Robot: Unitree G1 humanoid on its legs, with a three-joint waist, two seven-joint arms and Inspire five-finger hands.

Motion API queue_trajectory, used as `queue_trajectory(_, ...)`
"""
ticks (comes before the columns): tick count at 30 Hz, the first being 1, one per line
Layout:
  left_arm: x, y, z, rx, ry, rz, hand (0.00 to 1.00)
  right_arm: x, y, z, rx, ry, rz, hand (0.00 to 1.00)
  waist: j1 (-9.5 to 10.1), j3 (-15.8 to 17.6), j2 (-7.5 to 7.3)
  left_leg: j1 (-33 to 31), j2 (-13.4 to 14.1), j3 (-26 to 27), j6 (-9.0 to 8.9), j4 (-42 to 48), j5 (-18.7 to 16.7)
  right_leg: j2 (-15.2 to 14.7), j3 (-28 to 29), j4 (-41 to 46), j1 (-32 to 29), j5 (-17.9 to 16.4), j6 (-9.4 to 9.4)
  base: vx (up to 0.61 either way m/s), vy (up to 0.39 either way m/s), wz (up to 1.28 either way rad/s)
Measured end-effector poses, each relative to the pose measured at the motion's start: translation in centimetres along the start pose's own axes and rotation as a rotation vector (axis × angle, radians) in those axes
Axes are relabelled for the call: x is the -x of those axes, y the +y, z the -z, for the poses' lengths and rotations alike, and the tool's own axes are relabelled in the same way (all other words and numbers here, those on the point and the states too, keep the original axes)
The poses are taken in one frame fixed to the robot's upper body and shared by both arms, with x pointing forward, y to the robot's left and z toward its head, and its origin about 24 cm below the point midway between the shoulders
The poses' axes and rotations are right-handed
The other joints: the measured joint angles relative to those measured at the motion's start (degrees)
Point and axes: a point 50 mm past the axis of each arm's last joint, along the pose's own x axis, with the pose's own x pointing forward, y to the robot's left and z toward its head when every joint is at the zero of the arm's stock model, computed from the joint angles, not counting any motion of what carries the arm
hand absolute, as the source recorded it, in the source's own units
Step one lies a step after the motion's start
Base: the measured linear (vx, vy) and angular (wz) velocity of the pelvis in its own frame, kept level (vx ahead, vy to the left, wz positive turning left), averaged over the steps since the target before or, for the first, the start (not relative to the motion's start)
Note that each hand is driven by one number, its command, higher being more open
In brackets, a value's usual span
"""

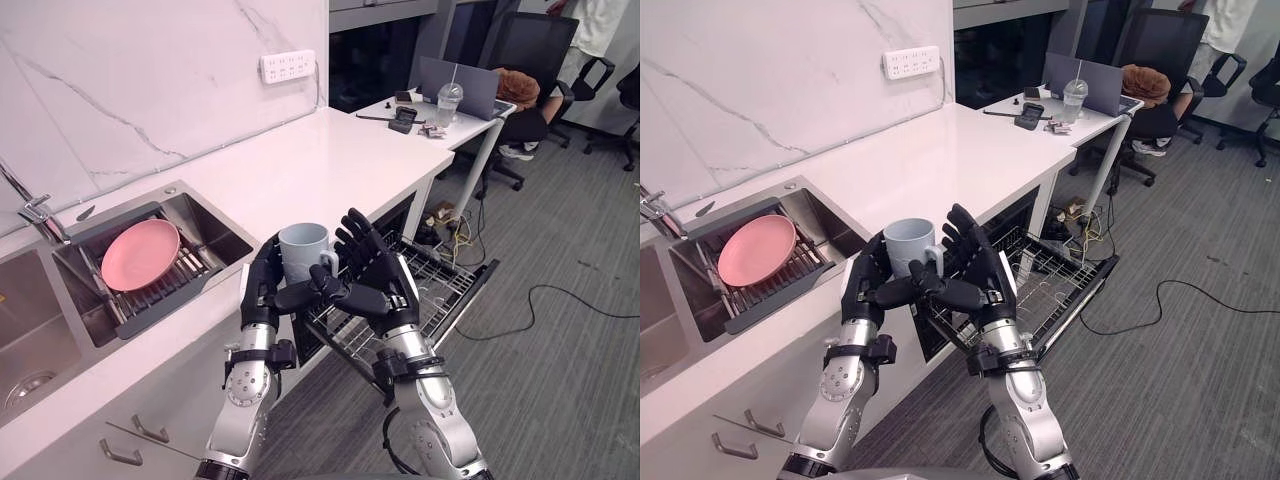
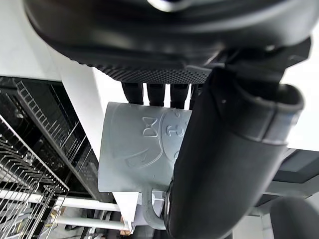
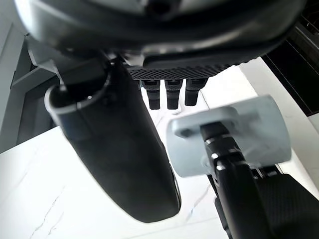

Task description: Walk over to the sink, pick up the cup, carry it to the dishwasher, place the cup inside the dishwasher, then close the dishwasher door

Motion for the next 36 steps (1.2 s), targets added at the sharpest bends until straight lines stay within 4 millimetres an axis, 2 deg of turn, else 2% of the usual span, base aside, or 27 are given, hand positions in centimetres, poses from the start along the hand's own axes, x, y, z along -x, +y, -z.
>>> queue_trajectory(10, -0.1, -2.3, -0.4, -0.007, -0.020, 0.094, 0.30, -0.6, -0.5, 0.6, 0.061, 0.029, 0.062, 0.90, -0.06, -0.46, -0.08, -0.92, -0.09, -0.33, -0.01, -0.48, 0.37, -0.06, -0.35, 0.01, -0.90, 0.10, -0.03, 0.00, -0.002, 0.01)
queue_trajectory(21, -0.1, -3.3, -0.8, -0.049, -0.050, 0.140, 0.30, -0.8, -0.7, 0.4, 0.088, 0.017, 0.112, 0.90, -0.23, -1.79, -0.24, -1.01, -0.35, -0.34, 0.06, -1.64, 1.17, -0.27, -0.30, 0.14, -1.50, 0.51, -0.26, -0.01, 0.001, 0.00)
queue_trajectory(22, -0.1, -3.3, -0.8, -0.051, -0.053, 0.143, 0.30, -0.9, -0.7, 0.4, 0.087, 0.015, 0.112, 0.30, -0.23, -1.85, -0.33, -1.07, -0.40, -0.34, 0.08, -1.64, 1.21, -0.33, -0.29, 0.14, -1.55, 0.53, -0.23, -0.04, 0.003, 0.01)
queue_trajectory(28, -0.6, -3.6, -1.5, -0.048, -0.083, 0.149, 0.30, -1.8, -0.6, -0.2, 0.047, -0.001, 0.117, 0.30, -0.09, -2.26, -0.92, -2.19, -0.67, -0.44, 0.12, -1.10, 1.41, -0.65, -0.28, 0.17, -2.41, 0.73, -0.01, -0.03, 0.003, 0.01)
queue_trajectory(36, -0.8, -4.2, -2.3, -0.037, -0.116, 0.151, 0.30, -2.7, -1.0, -0.9, -0.005, -0.018, 0.114, 0.30, 0.12, -2.27, -0.94, -2.90, -0.86, -0.80, 0.15, -0.64, 1.44, -0.81, -0.43, 0.18, -2.62, 0.86, 0.03, 0.00, -0.001, 0.00)
